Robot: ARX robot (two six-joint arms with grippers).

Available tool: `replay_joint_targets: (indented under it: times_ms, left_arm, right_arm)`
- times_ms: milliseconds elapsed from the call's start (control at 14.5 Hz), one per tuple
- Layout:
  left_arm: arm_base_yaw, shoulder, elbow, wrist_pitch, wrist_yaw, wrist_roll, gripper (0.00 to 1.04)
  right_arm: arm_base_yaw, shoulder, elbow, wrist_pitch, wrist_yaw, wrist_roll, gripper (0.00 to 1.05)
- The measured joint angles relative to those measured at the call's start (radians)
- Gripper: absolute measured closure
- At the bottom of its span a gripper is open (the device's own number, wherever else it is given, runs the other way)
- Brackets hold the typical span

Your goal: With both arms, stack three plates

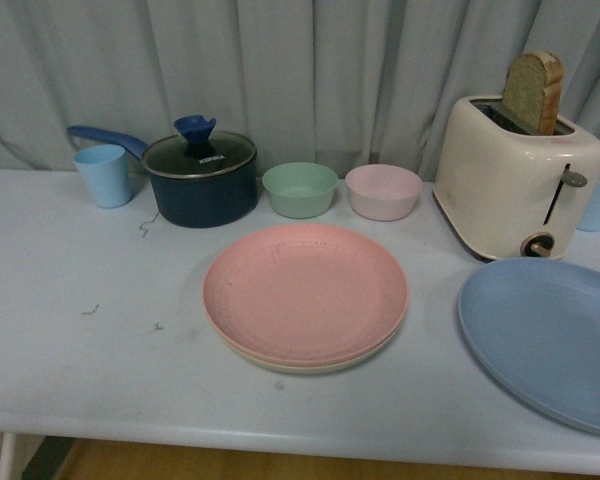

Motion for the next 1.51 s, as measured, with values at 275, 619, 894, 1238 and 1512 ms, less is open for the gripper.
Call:
replay_joint_targets:
  times_ms: [275, 619, 894, 1238, 1512]
  left_arm:
    - [0.000, 0.000, 0.000, 0.000, 0.000, 0.000, 0.07]
    - [0.000, 0.000, 0.000, 0.000, 0.000, 0.000, 0.07]
    - [0.000, 0.000, 0.000, 0.000, 0.000, 0.000, 0.07]
    - [0.000, 0.000, 0.000, 0.000, 0.000, 0.000, 0.07]
    - [0.000, 0.000, 0.000, 0.000, 0.000, 0.000, 0.07]
  right_arm:
    - [0.041, 0.058, 0.023, -0.028, 0.023, 0.011, 0.45]
    - [0.012, 0.057, 0.017, -0.010, -0.007, 0.007, 0.98]
    - [-0.026, -0.027, -0.058, 0.004, -0.069, 0.010, 1.02]
    - [-0.060, -0.325, -0.196, -0.045, -0.193, 0.024, 1.02]
    - [0.204, -0.361, -0.041, -0.021, -0.278, 0.164, 1.02]
